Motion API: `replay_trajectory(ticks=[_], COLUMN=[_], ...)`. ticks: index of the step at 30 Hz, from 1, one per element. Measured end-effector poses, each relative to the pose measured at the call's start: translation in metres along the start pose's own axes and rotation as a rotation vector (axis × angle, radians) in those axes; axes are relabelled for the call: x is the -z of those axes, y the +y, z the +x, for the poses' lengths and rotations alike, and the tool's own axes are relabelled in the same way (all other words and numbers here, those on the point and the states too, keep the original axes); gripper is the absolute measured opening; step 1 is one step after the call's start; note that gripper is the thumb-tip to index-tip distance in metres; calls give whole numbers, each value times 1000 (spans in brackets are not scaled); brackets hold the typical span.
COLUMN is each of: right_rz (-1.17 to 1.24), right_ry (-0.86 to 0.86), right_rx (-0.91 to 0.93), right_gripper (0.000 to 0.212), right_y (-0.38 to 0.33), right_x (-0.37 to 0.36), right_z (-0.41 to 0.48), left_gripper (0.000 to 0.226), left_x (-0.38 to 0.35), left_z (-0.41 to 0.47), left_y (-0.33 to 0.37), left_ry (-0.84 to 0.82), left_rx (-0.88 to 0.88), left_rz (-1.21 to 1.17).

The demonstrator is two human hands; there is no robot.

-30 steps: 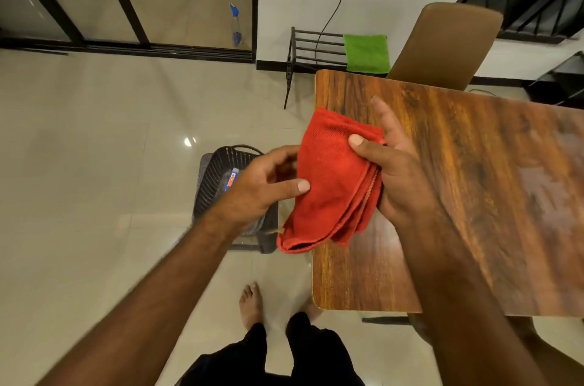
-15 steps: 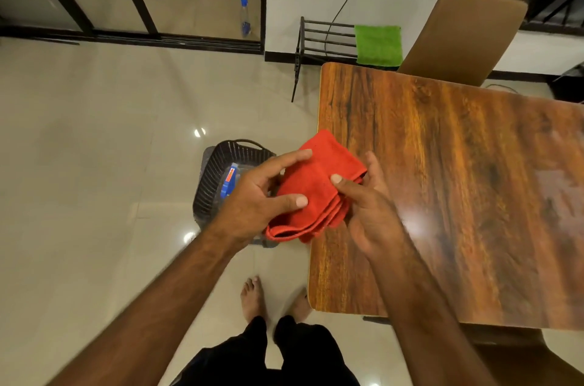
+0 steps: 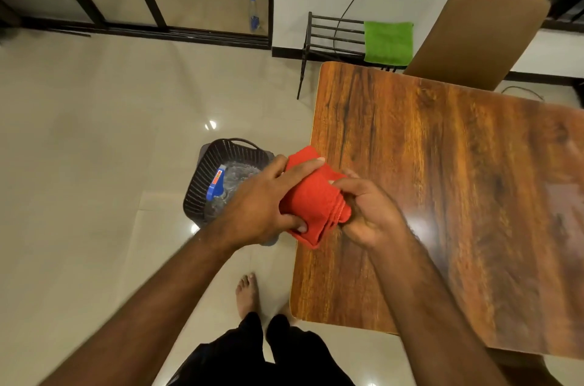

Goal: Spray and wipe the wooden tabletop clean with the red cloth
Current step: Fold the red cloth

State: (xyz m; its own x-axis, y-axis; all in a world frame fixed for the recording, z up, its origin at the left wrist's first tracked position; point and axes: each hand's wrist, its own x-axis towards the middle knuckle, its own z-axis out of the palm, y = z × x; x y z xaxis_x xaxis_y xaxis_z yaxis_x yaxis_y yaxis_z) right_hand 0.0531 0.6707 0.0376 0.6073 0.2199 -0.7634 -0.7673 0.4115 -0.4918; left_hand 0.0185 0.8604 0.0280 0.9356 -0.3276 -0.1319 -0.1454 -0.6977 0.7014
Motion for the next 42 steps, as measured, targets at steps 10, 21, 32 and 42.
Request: replay_trajectory(ticks=[10, 21, 32, 42], right_rz=[-1052, -313, -205, -514], right_ry=[40, -38, 25, 262], right_rx=[250, 270, 278, 148], right_gripper=[94, 108, 102, 76], right_y=[-15, 44, 37, 82], right_x=[14, -3, -95, -70], right_z=[4, 58, 157, 243], left_gripper=[60, 82, 41, 36], left_x=[0, 4, 71, -33], left_z=[5, -3, 86, 141], left_y=[-10, -39, -163, -343], left_ry=[24, 136, 291, -114], left_rx=[160, 662, 602, 538], left_rz=[-225, -1132, -1027, -206])
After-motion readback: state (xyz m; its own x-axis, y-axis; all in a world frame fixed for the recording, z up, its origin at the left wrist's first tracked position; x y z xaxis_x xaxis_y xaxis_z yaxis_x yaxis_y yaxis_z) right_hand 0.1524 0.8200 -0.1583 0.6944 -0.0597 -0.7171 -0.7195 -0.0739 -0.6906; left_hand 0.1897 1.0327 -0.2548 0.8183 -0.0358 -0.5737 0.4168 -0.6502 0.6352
